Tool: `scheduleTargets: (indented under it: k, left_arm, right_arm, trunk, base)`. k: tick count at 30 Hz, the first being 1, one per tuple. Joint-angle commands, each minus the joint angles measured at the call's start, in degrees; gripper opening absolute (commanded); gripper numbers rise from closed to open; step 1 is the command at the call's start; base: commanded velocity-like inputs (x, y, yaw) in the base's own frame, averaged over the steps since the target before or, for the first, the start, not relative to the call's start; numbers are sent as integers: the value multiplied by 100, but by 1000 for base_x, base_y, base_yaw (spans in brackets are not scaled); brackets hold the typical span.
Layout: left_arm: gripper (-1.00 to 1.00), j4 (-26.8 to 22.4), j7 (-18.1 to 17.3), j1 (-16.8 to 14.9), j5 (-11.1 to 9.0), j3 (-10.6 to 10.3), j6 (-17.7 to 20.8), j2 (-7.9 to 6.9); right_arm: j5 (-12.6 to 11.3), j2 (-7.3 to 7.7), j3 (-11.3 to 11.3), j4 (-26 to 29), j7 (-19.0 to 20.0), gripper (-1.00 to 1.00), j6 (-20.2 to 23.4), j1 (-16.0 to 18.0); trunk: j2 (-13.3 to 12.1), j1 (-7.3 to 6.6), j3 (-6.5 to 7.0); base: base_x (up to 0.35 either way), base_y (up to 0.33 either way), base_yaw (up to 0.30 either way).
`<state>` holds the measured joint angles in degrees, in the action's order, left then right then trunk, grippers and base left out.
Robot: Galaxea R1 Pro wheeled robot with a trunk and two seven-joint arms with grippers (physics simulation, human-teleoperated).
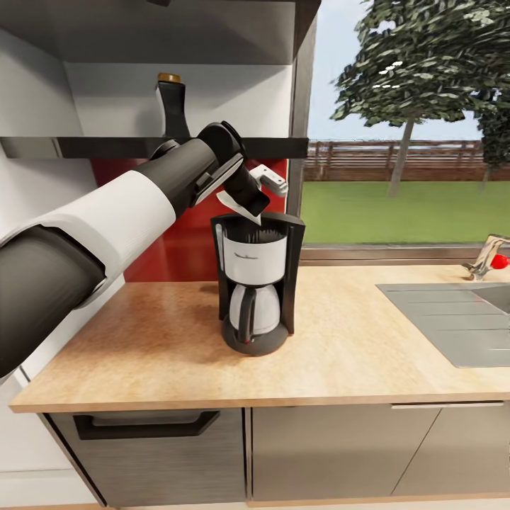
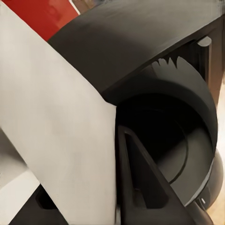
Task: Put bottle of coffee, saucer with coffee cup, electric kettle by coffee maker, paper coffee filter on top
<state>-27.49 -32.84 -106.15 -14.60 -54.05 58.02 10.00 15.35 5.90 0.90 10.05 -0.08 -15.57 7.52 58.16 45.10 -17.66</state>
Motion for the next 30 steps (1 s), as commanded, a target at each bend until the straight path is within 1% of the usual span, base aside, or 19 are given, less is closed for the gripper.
scheduleTargets:
  k: [1, 30]
  left_arm:
    - [-100, 4, 6, -11, -43, -29, 16, 0]
    - [-100, 34, 6, -11, -43, -36, 16, 0]
  right_arm:
    - [20, 3, 7, -3, -1, 100, -16, 3]
    - [21, -1, 7, -3, -1, 100, -16, 3]
  trunk:
    - [5, 1, -8]
    - [5, 1, -8]
  base:
    - [0, -34, 0]
    - [-15, -2, 0]
